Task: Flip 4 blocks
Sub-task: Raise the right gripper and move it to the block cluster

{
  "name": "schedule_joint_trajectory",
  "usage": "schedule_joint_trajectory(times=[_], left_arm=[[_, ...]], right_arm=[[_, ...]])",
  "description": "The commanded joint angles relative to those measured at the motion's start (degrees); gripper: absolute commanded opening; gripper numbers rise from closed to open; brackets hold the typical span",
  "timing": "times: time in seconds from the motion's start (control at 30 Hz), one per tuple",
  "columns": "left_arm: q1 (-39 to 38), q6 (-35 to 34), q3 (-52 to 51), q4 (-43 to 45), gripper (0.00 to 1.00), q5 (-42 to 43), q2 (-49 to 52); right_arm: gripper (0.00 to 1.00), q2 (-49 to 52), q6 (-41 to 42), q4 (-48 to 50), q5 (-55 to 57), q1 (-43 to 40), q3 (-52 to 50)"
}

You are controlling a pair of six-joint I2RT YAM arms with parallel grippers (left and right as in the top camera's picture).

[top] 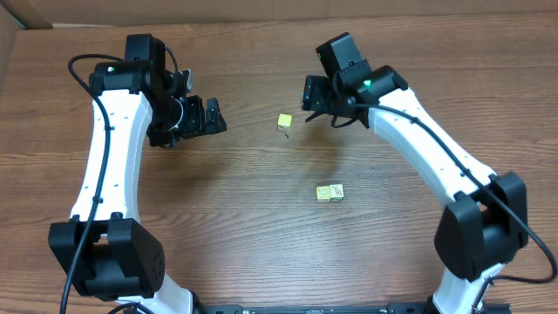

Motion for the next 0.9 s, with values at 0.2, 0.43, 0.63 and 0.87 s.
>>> schedule_joint_trajectory(times=[0.2,0.43,0.63,0.87], left_arm=[[-0.37,-0.59,1.05,0.07,1.00,-0.33,0.15],[-0.37,-0.59,1.05,0.07,1.00,-0.33,0.15],[-0.37,-0.59,1.05,0.07,1.00,-0.33,0.15],[-0.37,-0.59,1.05,0.07,1.00,-0.33,0.15]], right_arm=[[0.87,2.69,-14.34,-2.62,-8.59,-18.53,0.72],[0.71,3.72,-23.74,-1.49,-16.70,-23.50,0.70],[0.69,5.05,-30.36,-0.24,-15.08,-21.07,0.70],[0.72,5.77,-36.35,4.66,-8.48,-14.53,0.66]])
